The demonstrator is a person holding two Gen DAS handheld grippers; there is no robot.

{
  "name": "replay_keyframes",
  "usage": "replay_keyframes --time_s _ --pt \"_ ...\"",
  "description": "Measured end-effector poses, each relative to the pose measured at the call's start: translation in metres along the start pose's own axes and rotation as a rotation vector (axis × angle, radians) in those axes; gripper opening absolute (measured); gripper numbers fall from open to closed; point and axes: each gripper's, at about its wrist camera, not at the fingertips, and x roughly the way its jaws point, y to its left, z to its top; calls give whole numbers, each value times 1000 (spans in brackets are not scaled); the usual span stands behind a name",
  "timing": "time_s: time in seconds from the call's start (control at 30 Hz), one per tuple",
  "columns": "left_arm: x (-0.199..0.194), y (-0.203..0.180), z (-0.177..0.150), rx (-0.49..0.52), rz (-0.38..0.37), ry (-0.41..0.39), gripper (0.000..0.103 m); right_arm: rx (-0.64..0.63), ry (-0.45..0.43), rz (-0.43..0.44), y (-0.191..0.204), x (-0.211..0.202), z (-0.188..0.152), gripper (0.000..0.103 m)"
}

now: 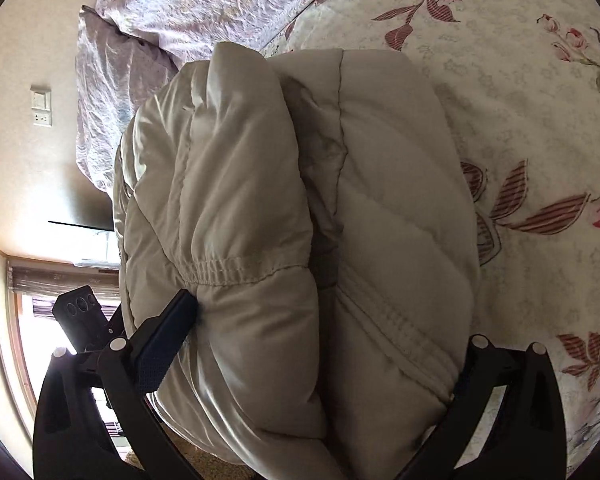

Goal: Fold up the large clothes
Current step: 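Grasp the folded jacket with both grippers and roll it over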

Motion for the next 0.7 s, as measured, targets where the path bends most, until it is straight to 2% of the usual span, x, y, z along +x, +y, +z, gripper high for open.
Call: replay_keyframes --time_s 0.27,0.37,0.5,0.7 --pt "1 5 -2 -12 -44 26 101 -35 18 -34 11 7 1 102" --pt "4 6 -3 -14 -59 32 101 -29 19 -11 9 8 -1 102" --pt "13 8 -4 -52 -116 68 101 -47 55 39 10 13 -4 102" --pt "17 15 -3 -73 -158 82 101 -62 50 14 17 15 -3 102"
